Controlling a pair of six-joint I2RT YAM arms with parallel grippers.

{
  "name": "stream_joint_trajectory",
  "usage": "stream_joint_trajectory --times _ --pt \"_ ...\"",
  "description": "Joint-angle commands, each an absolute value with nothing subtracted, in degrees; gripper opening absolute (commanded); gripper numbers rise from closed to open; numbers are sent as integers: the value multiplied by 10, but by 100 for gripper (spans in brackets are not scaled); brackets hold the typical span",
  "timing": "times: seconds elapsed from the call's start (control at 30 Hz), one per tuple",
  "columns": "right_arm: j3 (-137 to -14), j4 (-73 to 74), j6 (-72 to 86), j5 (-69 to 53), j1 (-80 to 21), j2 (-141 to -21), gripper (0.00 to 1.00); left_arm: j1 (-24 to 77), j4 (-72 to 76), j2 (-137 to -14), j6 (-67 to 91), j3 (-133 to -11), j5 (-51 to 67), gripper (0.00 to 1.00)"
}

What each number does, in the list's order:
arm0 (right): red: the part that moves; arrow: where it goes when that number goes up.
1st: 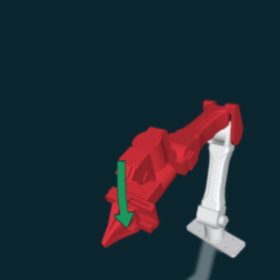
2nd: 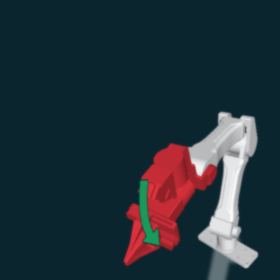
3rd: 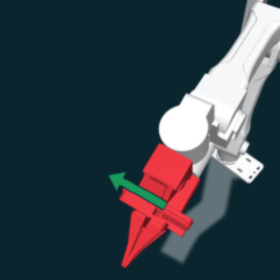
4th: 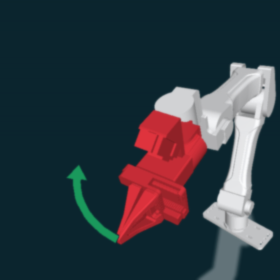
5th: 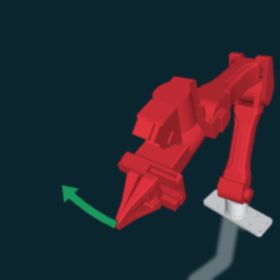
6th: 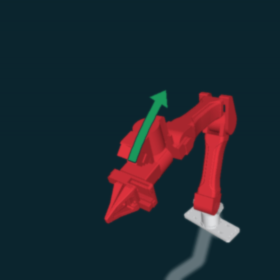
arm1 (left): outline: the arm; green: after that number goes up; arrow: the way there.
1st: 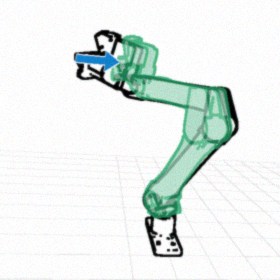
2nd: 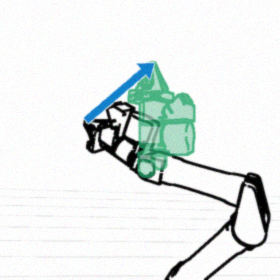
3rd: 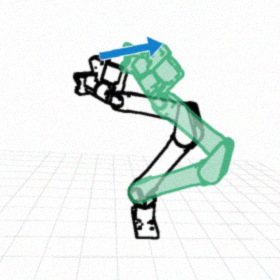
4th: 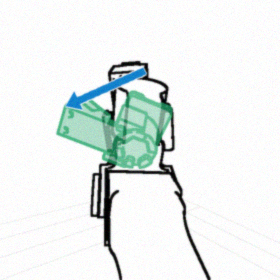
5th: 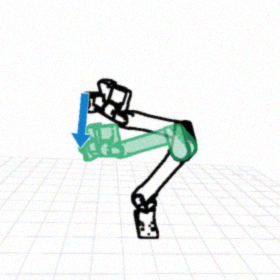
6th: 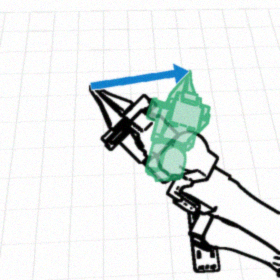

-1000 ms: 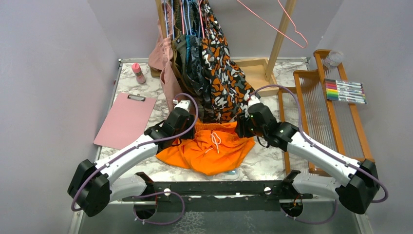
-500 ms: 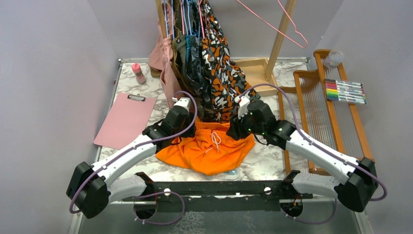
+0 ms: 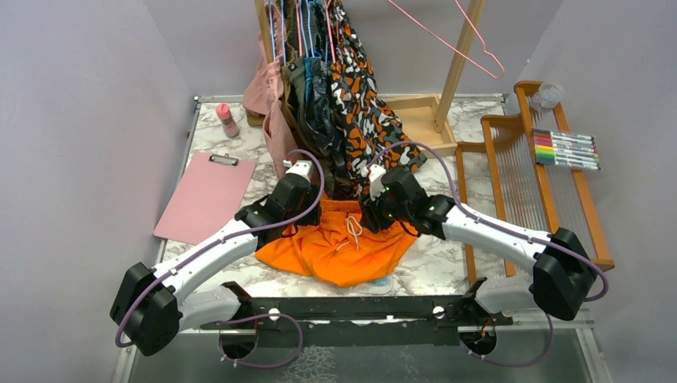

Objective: Place the shorts on the hanger
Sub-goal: Adjust the shorts at the center of the board, then pick up the hanger from the clothesline.

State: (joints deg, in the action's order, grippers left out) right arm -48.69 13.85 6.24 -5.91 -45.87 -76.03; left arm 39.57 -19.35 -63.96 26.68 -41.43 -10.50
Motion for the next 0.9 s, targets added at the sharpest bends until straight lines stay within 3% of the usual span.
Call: stream_joint_trajectory --times 0.0,0.07,0.17,0.4,0.57,0.7,0.87 --pt "-497 173 44 -76 -483 -758 45 394 -184 -622 255 -414 -100 58" --pt "-499 188 48 -80 -485 -742 45 394 -192 -608 252 -420 -102 69" --pt "-513 206 62 -50 -484 -701 46 394 -214 -583 251 -439 -129 97" --pt "-591 169 110 175 -485 -599 56 394 -227 -503 226 -467 -228 99" --pt "-683 126 70 334 -484 -615 62 394 -204 -430 153 -426 -244 99" --pt "-801 113 -3 341 -484 -666 66 394 -178 -346 126 -374 -235 99" --pt "-1005 224 -17 292 -482 -787 69 394 -112 -252 102 -324 -191 99"
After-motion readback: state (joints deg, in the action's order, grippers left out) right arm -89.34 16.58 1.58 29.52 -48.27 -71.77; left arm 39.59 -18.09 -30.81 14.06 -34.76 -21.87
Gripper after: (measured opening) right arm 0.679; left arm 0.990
